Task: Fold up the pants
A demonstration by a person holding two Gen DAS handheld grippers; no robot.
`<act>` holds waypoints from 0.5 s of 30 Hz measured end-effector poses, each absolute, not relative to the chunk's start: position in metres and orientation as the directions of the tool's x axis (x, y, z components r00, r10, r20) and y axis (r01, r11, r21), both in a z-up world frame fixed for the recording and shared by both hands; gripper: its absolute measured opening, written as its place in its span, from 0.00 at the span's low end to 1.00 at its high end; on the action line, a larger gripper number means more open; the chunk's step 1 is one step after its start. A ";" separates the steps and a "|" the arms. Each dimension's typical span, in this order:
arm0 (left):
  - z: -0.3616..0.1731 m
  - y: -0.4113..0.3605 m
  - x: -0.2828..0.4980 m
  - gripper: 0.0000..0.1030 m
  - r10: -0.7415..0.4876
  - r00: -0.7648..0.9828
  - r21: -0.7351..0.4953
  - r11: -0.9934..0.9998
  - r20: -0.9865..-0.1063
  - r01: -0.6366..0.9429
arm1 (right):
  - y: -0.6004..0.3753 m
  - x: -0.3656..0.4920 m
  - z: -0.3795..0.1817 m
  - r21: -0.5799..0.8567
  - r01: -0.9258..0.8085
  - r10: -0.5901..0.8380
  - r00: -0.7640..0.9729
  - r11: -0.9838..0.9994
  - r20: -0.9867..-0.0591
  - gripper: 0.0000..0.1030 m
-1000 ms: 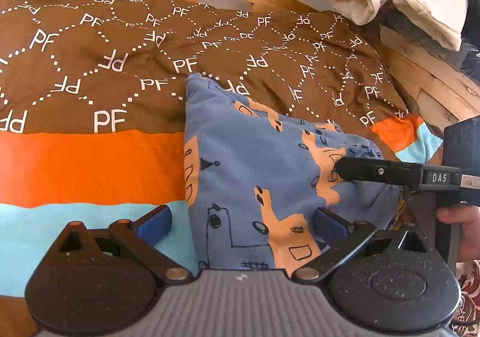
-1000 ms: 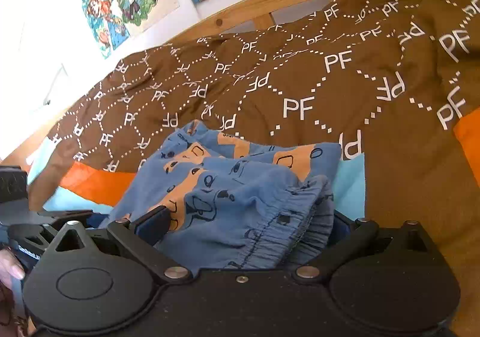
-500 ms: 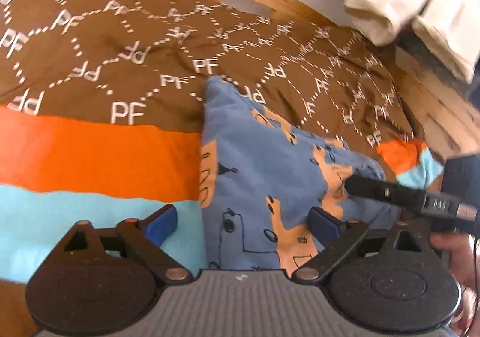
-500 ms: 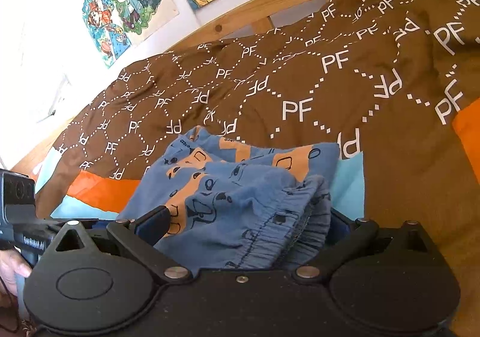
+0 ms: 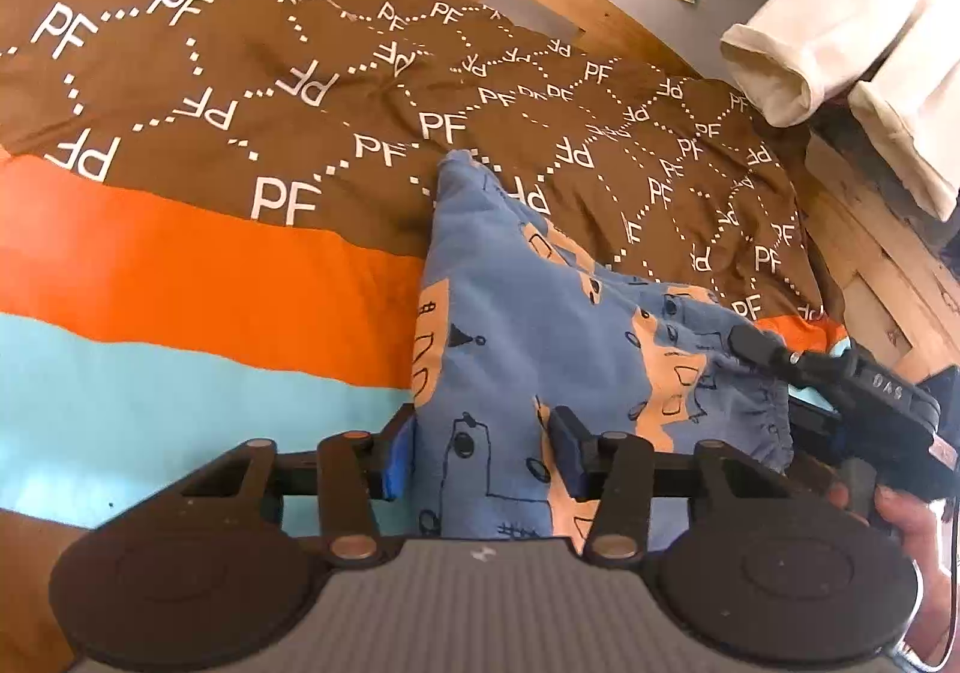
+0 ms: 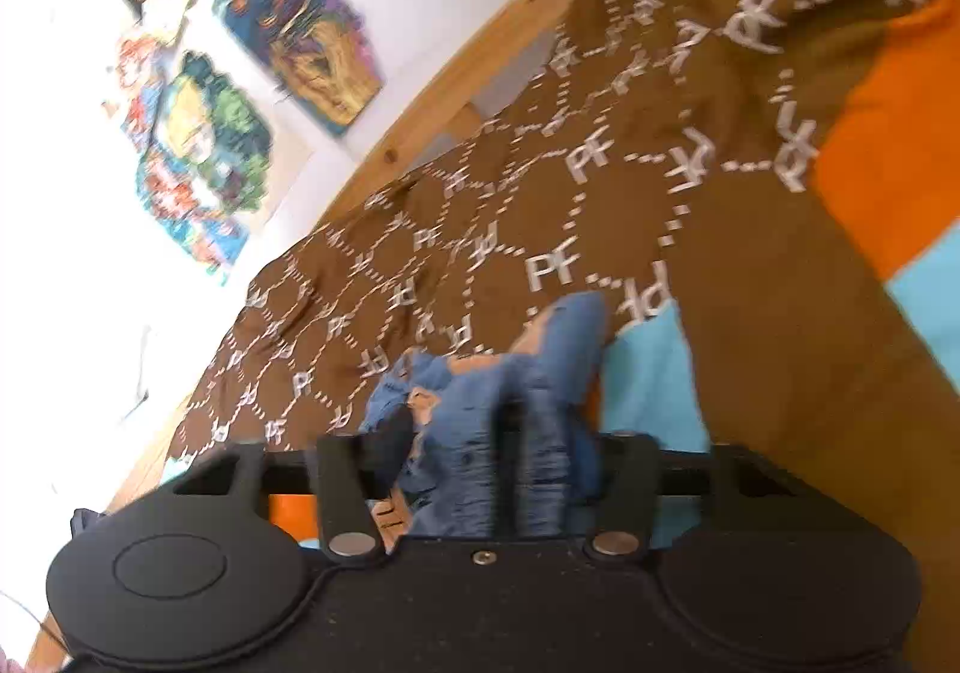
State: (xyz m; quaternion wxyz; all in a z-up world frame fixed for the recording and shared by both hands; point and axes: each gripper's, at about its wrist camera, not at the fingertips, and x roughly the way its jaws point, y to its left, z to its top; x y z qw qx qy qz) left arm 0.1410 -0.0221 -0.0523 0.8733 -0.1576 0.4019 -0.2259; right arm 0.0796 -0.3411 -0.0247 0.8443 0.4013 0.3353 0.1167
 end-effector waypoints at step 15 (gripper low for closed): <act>-0.025 -0.023 0.127 0.18 -0.526 0.613 -0.440 0.845 -0.589 0.303 | -0.232 0.072 0.052 0.017 -0.169 0.141 0.757 0.985 -0.638 0.23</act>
